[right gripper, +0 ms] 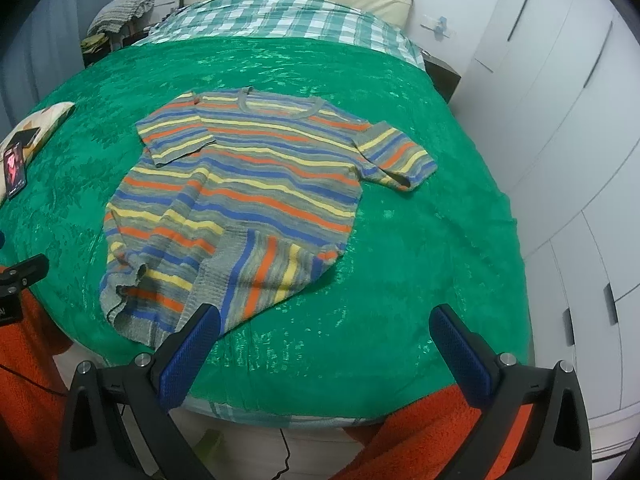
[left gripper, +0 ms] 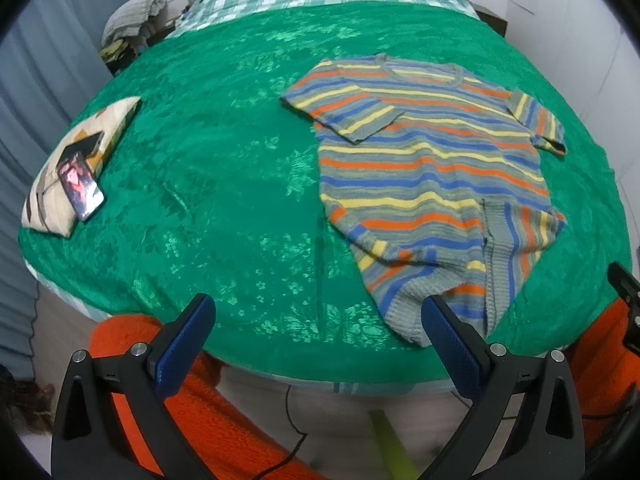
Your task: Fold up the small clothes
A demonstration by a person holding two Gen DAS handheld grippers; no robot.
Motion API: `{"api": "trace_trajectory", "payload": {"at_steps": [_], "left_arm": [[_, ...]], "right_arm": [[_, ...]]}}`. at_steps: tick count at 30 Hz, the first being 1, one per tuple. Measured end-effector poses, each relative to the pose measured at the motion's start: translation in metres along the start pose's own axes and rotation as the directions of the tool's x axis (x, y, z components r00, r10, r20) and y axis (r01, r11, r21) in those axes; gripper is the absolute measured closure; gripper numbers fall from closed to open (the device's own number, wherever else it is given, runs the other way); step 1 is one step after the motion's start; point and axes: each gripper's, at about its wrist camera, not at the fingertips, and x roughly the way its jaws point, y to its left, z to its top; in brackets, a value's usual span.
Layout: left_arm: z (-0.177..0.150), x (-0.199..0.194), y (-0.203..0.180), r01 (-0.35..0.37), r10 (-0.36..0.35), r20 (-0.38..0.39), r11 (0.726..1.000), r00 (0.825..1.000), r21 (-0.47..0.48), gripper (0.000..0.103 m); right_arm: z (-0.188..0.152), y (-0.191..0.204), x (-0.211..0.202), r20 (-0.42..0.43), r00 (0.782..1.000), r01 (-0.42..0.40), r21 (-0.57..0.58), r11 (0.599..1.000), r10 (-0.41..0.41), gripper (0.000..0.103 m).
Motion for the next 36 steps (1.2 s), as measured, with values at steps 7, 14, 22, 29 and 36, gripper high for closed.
{"api": "trace_trajectory", "payload": {"at_steps": [7, 14, 22, 29, 36], "left_arm": [[-0.003, 0.023, -0.013, 0.131, -0.127, -0.045, 0.987, 0.991, 0.093, 0.000], [0.006, 0.058, -0.068, 0.191, -0.186, -0.041, 0.952, 0.982, 0.239, 0.005], [0.006, 0.086, -0.045, 0.250, -0.240, -0.085, 0.958, 0.967, 0.139, 0.102], [-0.022, 0.058, 0.030, 0.269, -0.270, -0.060, 0.963, 0.961, -0.026, 0.102], [-0.034, 0.078, 0.032, 0.280, -0.285, -0.097, 0.958, 0.954, -0.061, 0.101]], "right_arm": [[0.009, 0.000, 0.021, -0.015, 0.994, -0.104, -0.025, 0.994, 0.104, 0.000], [0.043, 0.023, 0.091, -0.094, 0.970, -0.240, -0.198, 0.950, 0.225, 0.000], [0.052, 0.043, 0.161, -0.311, 0.881, -0.451, -0.321, 0.833, 0.357, 0.095], [0.004, -0.027, 0.079, -0.259, 0.871, -0.472, -0.209, 0.857, 0.416, 0.097], [-0.047, -0.073, 0.096, -0.330, 0.861, -0.396, 0.044, 0.917, 0.388, 0.065]]}}
